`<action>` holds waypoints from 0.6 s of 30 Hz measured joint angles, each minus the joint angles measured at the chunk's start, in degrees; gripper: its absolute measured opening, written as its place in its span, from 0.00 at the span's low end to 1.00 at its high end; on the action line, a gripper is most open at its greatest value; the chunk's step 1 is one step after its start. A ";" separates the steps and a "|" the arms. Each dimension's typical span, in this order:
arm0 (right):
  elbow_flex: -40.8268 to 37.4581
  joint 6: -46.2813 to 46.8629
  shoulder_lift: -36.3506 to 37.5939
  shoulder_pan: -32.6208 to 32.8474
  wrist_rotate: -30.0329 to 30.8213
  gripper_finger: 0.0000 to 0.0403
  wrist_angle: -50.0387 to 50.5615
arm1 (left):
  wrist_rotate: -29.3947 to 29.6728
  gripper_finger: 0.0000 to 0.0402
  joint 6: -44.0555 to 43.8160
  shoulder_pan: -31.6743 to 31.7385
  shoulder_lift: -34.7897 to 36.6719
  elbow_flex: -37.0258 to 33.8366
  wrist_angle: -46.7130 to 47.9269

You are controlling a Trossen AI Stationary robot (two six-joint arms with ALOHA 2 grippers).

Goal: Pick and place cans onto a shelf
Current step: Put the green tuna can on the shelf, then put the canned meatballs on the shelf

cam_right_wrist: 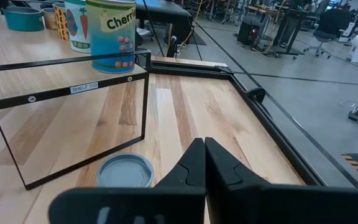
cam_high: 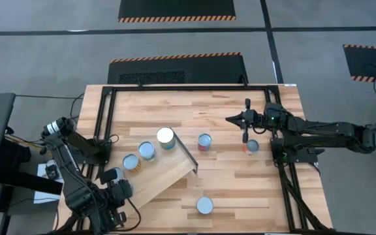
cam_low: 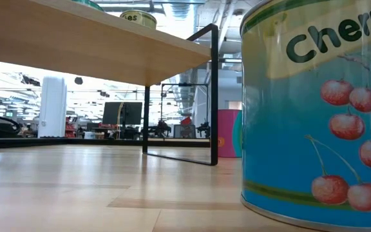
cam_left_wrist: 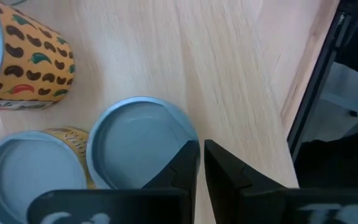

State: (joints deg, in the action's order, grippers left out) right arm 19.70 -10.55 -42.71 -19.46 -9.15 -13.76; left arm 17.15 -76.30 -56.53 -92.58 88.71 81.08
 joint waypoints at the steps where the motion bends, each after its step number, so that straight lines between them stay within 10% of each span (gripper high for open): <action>1: 0.00 0.00 -0.01 -0.01 -0.01 0.02 0.00 | 0.00 0.05 -0.01 0.00 0.00 0.00 -0.22; 18: 0.00 -0.10 0.08 0.00 -0.01 0.02 0.00 | 9.79 0.04 6.57 0.33 0.24 4.15 -0.32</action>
State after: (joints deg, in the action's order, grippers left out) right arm 19.70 -10.64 -42.63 -19.46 -9.15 -13.76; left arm 26.94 -69.73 -56.21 -92.33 92.86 80.76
